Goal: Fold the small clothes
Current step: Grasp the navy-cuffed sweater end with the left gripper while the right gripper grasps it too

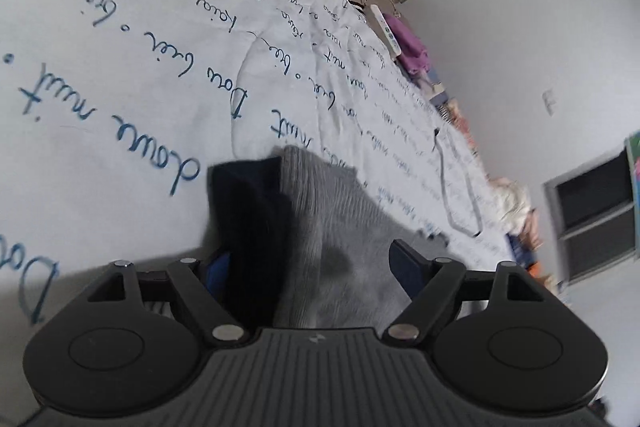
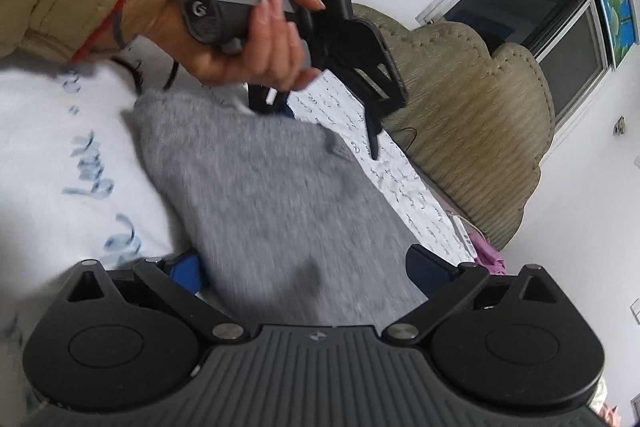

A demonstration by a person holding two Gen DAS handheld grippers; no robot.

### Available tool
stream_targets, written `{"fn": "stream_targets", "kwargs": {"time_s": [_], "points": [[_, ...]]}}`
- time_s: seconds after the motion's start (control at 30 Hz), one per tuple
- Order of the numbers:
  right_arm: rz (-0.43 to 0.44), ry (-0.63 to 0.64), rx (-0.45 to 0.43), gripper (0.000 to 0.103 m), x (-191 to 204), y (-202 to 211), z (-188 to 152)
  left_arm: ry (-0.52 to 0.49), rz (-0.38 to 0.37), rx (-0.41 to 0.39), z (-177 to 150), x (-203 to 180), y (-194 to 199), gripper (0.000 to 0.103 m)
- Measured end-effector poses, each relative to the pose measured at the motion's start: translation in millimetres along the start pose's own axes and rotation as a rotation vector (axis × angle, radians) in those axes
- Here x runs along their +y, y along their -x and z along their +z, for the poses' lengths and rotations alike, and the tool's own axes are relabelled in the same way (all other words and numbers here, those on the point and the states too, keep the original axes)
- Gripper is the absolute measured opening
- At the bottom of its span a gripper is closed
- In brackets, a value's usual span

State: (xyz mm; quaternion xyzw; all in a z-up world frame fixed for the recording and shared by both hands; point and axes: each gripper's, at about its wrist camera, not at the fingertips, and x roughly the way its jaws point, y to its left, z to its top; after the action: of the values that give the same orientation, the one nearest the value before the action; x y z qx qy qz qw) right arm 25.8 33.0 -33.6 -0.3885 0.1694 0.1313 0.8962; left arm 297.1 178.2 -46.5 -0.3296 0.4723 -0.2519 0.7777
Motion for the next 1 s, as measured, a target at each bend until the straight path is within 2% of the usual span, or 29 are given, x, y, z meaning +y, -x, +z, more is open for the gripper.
{"fn": "stream_targets", "kwargs": {"time_s": [0.13, 0.2, 0.23, 0.3, 0.33, 0.37, 0.4, 0.47, 0.5, 0.57, 0.67, 0.87, 1.0], "points": [[-0.004, -0.022, -0.01, 0.099, 1.6, -21.0, 10.3, -0.005, 0.025, -0.016, 5.4, -6.6, -9.8, 0.078], [0.001, -0.042, -0.019, 0.099, -0.2, -27.6, 11.3, -0.021, 0.054, -0.032, 7.3, -8.7, -14.6, 0.068], [0.004, -0.058, -0.021, 0.099, -0.6, -31.0, 12.6, -0.023, 0.073, -0.038, 7.7, -8.8, -16.6, 0.057], [0.021, -0.079, -0.032, 0.093, -2.0, -34.8, 13.4, -0.023, 0.085, -0.046, 8.9, -7.7, -20.9, 0.047], [0.036, -0.082, -0.038, 0.085, -2.5, -34.4, 14.5, -0.022, 0.094, -0.045, 9.4, -7.3, -22.9, 0.038], [0.05, -0.08, -0.046, 0.075, 0.9, -32.5, 13.4, -0.023, 0.104, -0.042, 9.7, -6.5, -24.3, 0.033], [0.064, -0.072, -0.052, 0.069, 2.2, -31.8, 13.6, -0.028, 0.11, -0.042, 9.7, -6.4, -24.9, 0.032], [0.089, -0.049, -0.063, 0.044, 6.1, -31.3, 14.1, -0.031, 0.14, -0.044, 8.8, -7.2, -25.9, 0.019], [0.098, -0.032, -0.067, 0.037, 8.5, -31.3, 14.3, -0.037, 0.152, -0.047, 7.5, -7.7, -25.2, 0.019], [0.097, -0.007, -0.074, 0.011, 12.2, -30.0, 14.5, -0.047, 0.175, -0.06, 4.5, -10.5, -24.0, 0.016], [0.131, -0.039, -0.096, 0.007, 3.1, -29.0, 14.9, -0.083, 0.232, -0.077, -1.1, -21.1, -23.0, 0.016], [0.172, -0.155, -0.123, 0.007, -21.2, -13.6, 13.4, -0.165, 0.373, -0.086, -6.8, -51.1, -23.4, 0.015], [0.193, -0.24, -0.141, 0.007, -41.3, -0.6, 9.5, -0.187, 0.414, -0.094, -7.0, -67.5, -19.4, 0.015]]}}
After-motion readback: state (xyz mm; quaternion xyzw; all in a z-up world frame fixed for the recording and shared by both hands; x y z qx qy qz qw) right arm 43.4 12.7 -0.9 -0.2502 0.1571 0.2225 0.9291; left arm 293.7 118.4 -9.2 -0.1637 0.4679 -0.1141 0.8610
